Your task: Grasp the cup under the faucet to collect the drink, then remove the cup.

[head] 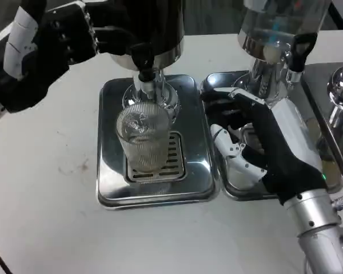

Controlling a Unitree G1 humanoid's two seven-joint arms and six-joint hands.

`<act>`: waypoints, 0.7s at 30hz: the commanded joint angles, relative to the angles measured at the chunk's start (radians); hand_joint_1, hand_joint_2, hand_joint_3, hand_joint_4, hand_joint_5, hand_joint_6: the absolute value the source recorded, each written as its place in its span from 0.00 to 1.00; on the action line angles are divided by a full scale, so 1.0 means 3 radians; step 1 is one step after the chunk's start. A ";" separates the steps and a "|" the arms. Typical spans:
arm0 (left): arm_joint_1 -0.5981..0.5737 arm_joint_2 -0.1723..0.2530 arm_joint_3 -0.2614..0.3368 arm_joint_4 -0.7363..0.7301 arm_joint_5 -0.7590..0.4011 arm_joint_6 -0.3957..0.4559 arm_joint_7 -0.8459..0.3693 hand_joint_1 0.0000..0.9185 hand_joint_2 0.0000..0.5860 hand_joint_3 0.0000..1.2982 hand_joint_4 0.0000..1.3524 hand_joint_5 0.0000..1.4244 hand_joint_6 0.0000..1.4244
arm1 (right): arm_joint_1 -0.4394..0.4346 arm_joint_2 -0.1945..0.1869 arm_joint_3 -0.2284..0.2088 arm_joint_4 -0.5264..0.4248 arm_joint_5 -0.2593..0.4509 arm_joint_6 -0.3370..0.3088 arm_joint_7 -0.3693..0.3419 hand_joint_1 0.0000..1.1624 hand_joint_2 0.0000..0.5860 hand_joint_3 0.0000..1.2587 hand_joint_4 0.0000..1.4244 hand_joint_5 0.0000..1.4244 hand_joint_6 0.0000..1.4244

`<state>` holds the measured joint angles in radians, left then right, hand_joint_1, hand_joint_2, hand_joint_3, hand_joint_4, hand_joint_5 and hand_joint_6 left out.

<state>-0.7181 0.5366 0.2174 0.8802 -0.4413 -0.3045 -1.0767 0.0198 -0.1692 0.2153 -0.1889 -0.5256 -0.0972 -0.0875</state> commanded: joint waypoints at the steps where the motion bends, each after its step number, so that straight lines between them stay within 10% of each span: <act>1: -0.0115 -0.0080 -0.0011 0.0106 0.0104 -0.0016 -0.0081 0.00 0.10 0.28 0.20 0.22 0.22 | 0.0005 0.0002 -0.0002 0.0045 -0.0004 -0.0058 -0.0056 0.36 0.79 0.32 0.32 0.39 0.36; 21: -0.0278 -0.0320 -0.0051 0.0255 0.0344 -0.0166 -0.0110 0.00 0.10 0.28 0.20 0.21 0.21 | 0.0084 0.0033 -0.0032 0.0003 0.0015 -0.0023 -0.0083 0.36 0.79 0.32 0.32 0.39 0.35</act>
<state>-0.7769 0.4515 0.2124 0.9456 -0.3590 -0.3320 -1.1100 0.0343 -0.1637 0.2140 -0.1724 -0.5237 -0.0972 -0.0970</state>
